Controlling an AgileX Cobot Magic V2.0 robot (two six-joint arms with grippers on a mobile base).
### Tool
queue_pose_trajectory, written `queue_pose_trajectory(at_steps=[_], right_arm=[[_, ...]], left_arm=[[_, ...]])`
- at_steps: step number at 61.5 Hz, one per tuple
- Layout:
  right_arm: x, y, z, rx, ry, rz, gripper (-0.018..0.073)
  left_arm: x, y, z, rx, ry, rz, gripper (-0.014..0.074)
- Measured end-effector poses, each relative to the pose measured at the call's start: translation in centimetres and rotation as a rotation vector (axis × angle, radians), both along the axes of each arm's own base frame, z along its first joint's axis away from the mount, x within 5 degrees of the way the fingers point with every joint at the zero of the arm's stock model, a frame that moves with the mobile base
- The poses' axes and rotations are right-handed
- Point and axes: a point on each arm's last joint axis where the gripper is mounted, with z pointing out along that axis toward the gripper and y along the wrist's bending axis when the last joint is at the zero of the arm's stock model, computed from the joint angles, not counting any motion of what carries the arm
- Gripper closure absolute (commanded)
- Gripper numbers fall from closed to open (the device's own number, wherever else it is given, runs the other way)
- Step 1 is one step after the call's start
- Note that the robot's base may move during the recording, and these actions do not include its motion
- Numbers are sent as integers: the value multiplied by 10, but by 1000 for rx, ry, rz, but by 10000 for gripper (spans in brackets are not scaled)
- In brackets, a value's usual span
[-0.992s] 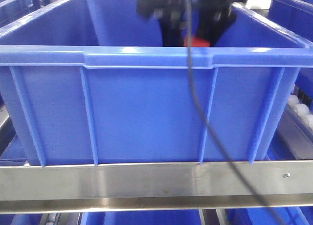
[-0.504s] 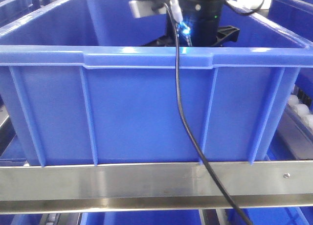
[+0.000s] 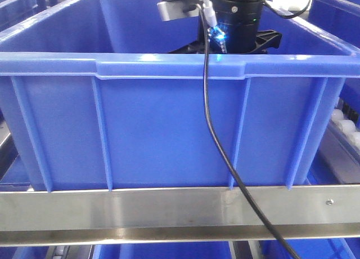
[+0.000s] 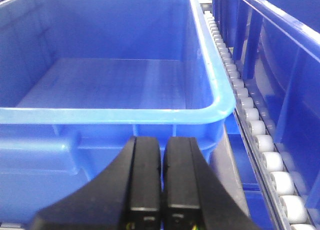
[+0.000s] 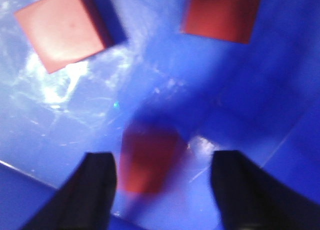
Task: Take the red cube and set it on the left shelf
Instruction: 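Open the right gripper to release the red cube in the crate, then raise the empty right gripper out of the blue crate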
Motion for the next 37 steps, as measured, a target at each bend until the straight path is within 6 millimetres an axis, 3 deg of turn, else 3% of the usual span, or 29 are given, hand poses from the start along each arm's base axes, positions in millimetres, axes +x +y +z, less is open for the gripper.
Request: queue_pose_trajectory(at_steps=[11,18,30,37], right_arm=[[0,0,1,1,-2,0,36],[-4,-2,15,27,-40,0,136],[-23,-15,72,124,-187,3,437],[-39,-26,106,181,-272,4,515]], left_arm=[[0,0,0,0,0,0,495],[0,0,0,0,0,0,495],[0,0,0,0,0,0,495],[0,0,0,0,0,0,495]])
